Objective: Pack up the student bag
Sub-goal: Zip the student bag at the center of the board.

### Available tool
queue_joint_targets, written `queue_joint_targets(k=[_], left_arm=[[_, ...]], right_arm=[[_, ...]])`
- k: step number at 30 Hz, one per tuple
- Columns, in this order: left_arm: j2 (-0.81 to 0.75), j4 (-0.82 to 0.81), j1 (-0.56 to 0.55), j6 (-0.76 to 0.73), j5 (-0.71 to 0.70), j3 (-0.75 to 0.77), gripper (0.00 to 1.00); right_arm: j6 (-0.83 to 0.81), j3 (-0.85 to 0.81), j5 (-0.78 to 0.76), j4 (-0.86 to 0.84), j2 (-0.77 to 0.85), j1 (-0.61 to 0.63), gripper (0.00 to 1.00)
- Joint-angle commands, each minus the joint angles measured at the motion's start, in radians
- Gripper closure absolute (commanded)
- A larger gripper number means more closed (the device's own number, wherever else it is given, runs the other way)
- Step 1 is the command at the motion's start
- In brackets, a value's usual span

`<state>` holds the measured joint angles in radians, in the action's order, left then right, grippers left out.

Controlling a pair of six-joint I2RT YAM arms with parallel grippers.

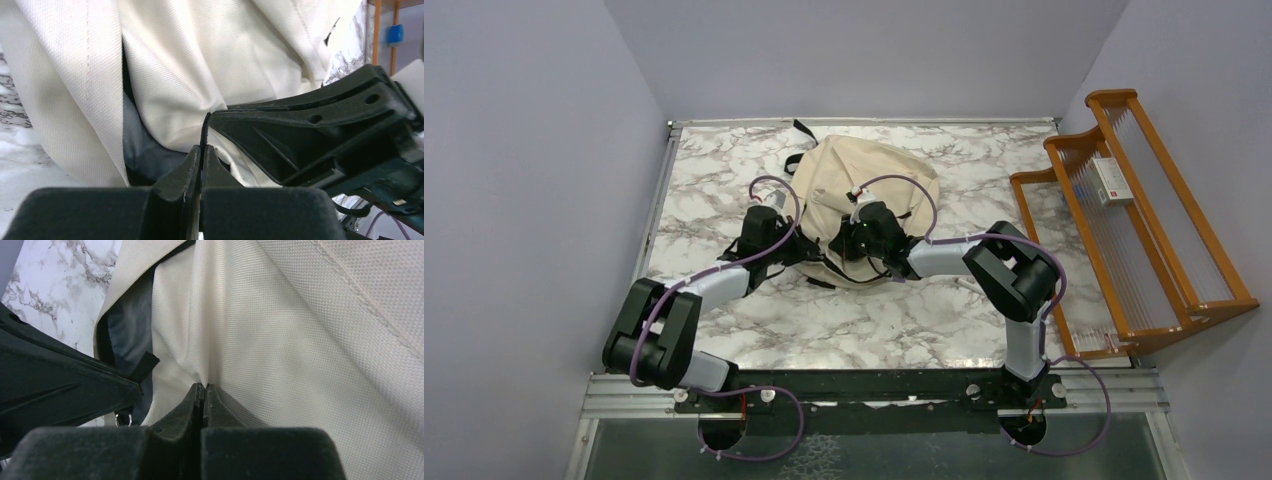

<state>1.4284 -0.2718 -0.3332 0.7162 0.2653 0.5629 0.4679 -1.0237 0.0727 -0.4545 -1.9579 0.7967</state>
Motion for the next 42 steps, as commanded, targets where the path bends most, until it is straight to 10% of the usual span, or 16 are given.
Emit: queue_joint_targets(k=[1,14,21,42], left_arm=[[-0.079,-0.017,0.01,-0.073,-0.051,0.009,1.0],[-0.239,-0.052,0.01,-0.18,-0.043,-0.024,1.0],[-0.253,-0.067,0.01,-0.19,0.01,-0.025,1.0],[-0.258,-0.066,0.01,-0.159,0.05,0.002,1.0]], right_arm=[[-0.028,0.03,0.021,0.038,-0.007,-0.002,0.98],[-0.139,0.144,0.127,-0.175,0.08,-0.003,0.95],[-0.303,0.211,0.154,-0.263,0.188,-0.003,0.66],[-0.632,0.15,0.402,-0.051,0.286,0.02,0.5]])
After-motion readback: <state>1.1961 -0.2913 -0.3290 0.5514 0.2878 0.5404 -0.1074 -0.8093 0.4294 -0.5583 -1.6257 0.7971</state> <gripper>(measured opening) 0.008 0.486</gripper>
